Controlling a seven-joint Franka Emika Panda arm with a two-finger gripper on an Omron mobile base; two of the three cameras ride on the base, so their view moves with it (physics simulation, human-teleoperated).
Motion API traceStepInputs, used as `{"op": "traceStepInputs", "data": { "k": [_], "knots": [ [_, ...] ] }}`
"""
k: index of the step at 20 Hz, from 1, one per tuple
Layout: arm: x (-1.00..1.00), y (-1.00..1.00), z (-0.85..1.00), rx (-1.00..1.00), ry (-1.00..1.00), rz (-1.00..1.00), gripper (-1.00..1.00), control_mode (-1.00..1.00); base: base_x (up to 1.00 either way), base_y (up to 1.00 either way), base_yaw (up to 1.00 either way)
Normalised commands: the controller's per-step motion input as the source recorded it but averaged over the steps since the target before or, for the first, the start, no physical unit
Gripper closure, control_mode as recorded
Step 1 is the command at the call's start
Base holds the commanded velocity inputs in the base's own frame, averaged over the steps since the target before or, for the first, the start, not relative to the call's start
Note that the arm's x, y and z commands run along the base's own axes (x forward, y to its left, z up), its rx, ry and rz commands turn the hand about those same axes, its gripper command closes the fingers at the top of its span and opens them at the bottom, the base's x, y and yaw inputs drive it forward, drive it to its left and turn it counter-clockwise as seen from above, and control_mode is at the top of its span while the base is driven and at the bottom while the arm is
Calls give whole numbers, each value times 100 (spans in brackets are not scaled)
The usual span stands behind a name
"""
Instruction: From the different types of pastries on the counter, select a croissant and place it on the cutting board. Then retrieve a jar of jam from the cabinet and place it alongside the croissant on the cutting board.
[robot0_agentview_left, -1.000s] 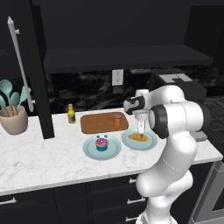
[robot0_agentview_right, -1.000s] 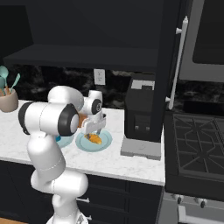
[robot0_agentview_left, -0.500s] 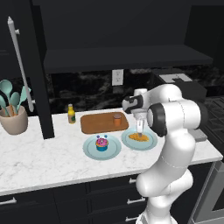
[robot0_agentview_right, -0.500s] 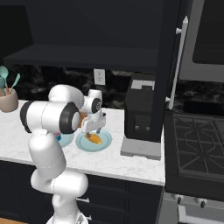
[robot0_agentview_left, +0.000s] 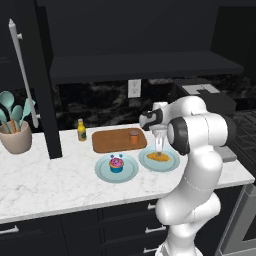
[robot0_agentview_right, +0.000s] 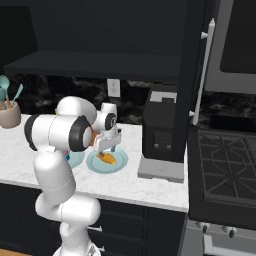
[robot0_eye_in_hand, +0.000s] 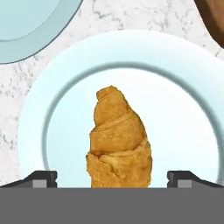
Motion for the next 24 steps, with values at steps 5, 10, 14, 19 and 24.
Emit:
{"op": "traceStepInputs", "data": {
  "k": [5, 10, 14, 19, 24],
  "knots": [
    [5, 0, -17, 0, -12, 0, -100, -100, 0, 0, 0],
    [0, 0, -30, 0, -4, 1, -100, -100, 0, 0, 0],
    [0, 0, -36, 0, 0, 3, -100, -100, 0, 0, 0],
    [0, 7, -27, 0, 0, 3, 100, -100, 0, 0, 0],
    [-15, 25, -1, 0, -1, 0, 100, -100, 0, 0, 0]
  ]
}}
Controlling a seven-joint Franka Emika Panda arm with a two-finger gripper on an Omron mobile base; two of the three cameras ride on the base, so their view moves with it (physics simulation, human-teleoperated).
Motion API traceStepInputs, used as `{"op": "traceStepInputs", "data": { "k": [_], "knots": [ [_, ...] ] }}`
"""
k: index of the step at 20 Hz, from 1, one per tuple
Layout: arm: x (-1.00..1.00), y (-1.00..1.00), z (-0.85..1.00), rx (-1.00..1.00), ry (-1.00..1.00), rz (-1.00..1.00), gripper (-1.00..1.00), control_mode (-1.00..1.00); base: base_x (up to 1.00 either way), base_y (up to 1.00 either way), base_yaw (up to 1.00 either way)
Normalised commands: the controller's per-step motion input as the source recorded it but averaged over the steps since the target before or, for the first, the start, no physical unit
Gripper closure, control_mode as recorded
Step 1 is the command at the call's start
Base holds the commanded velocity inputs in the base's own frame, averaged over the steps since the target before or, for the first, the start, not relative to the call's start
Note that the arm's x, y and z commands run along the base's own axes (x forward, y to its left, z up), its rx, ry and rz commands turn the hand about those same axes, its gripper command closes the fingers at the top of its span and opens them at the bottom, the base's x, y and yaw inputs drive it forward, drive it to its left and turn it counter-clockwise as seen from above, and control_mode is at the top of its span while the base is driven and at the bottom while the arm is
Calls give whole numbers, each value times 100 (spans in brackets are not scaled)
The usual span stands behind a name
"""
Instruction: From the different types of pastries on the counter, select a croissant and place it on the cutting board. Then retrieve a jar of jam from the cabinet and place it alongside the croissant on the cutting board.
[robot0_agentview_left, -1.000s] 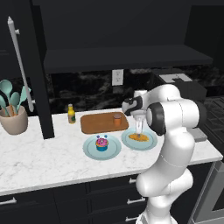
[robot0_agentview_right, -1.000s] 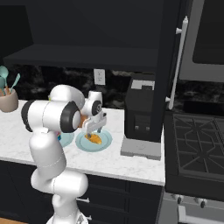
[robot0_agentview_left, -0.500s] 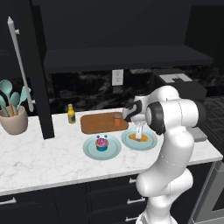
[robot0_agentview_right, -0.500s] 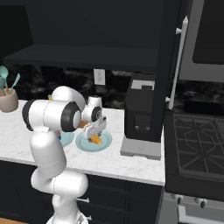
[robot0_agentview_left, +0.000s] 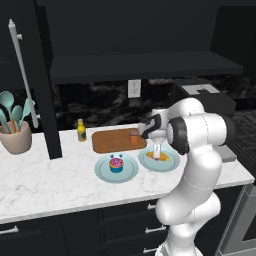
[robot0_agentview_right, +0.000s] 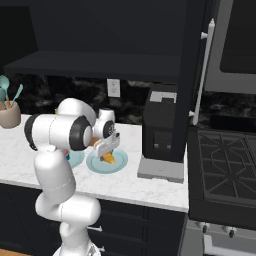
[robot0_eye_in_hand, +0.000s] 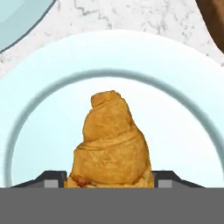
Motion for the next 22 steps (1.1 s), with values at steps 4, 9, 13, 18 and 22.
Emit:
{"op": "traceStepInputs", "data": {
  "k": [4, 9, 13, 18, 22],
  "knots": [
    [-27, 58, 32, -3, -1, 0, 100, -100, 0, 0, 0],
    [-3, 56, 52, -7, 3, 0, 100, -100, 0, 0, 0],
    [1, 33, 87, -10, 14, 0, 100, -100, 0, 0, 0],
    [15, 25, 65, -9, 7, -1, 100, -100, 0, 0, 0],
    [12, 7, -12, 0, 3, 0, 100, -100, 0, 0, 0]
  ]
}}
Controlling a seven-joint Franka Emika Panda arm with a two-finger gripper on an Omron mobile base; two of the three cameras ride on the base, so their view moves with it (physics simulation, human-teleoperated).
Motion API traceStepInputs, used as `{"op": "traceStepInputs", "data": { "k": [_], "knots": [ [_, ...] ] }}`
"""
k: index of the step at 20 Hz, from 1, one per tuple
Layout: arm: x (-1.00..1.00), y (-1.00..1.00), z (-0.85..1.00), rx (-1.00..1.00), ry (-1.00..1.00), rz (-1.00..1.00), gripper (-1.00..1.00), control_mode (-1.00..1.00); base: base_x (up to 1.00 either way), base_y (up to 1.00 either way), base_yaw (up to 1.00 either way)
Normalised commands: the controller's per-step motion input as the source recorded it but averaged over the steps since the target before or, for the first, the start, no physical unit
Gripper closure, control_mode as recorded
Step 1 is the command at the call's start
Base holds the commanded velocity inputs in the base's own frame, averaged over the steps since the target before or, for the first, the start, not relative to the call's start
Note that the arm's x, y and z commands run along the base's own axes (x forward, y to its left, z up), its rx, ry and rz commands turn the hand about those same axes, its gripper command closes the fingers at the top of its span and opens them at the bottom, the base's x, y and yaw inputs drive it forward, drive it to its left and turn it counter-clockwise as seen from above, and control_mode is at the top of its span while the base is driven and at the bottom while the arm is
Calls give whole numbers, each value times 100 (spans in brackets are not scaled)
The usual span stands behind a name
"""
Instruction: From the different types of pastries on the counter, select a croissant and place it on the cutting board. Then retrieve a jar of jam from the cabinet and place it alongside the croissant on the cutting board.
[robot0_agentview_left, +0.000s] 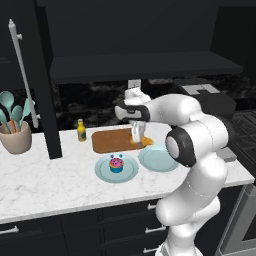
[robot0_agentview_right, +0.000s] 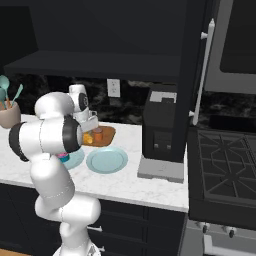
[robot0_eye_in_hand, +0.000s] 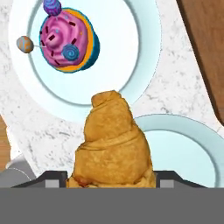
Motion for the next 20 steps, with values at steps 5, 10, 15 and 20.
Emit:
{"op": "traceStepInputs", "data": {
  "k": [5, 10, 15, 20],
  "knots": [
    [34, 68, -15, 0, 0, -6, 100, -100, 0, 0, 0],
    [39, 65, 6, 1, -8, -13, 100, -100, 0, 0, 0],
    [35, 32, 5, 0, -5, -9, 100, -100, 0, 0, 0],
    [52, 3, -10, -1, -9, -9, 100, -100, 0, 0, 0]
  ]
}}
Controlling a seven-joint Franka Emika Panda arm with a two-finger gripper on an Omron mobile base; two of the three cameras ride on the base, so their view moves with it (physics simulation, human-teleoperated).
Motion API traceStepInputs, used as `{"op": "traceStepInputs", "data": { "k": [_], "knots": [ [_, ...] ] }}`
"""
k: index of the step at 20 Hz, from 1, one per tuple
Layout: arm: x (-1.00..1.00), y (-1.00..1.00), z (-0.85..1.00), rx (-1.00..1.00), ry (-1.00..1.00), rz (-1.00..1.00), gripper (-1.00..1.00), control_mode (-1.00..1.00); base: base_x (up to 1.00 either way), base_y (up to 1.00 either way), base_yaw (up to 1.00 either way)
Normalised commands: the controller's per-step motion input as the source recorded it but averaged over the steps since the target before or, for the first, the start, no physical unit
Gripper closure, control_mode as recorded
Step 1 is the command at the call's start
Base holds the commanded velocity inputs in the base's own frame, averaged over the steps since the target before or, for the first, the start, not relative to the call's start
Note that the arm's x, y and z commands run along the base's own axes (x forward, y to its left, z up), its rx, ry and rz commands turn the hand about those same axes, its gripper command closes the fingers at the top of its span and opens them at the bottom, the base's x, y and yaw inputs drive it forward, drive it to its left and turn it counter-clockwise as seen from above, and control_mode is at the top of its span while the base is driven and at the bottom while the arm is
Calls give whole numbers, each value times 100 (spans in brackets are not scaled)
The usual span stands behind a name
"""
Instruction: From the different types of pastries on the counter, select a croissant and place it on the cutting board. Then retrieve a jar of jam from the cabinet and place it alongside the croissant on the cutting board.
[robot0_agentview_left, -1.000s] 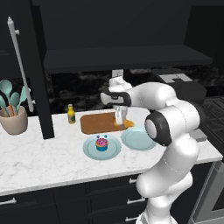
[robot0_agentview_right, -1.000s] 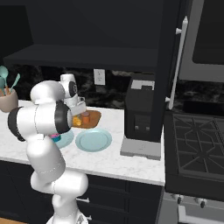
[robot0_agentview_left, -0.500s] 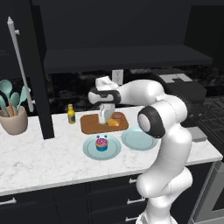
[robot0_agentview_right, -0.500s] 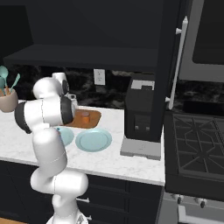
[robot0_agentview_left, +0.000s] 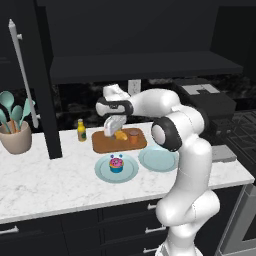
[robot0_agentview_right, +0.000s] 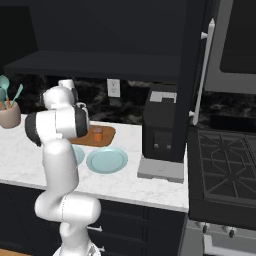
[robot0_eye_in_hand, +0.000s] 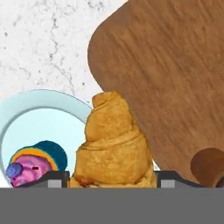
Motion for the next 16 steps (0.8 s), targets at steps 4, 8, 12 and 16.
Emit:
{"op": "traceStepInputs", "data": {
  "k": [4, 8, 12, 16],
  "knots": [
    [57, 7, -12, -1, -13, -10, 100, -100, 0, 0, 0],
    [53, 11, -23, -1, -17, -11, 100, -100, 0, 0, 0],
    [47, 17, -49, 0, -21, -13, 100, -100, 0, 0, 0],
    [47, 13, -47, 0, -19, -13, 100, -100, 0, 0, 0]
  ]
}}
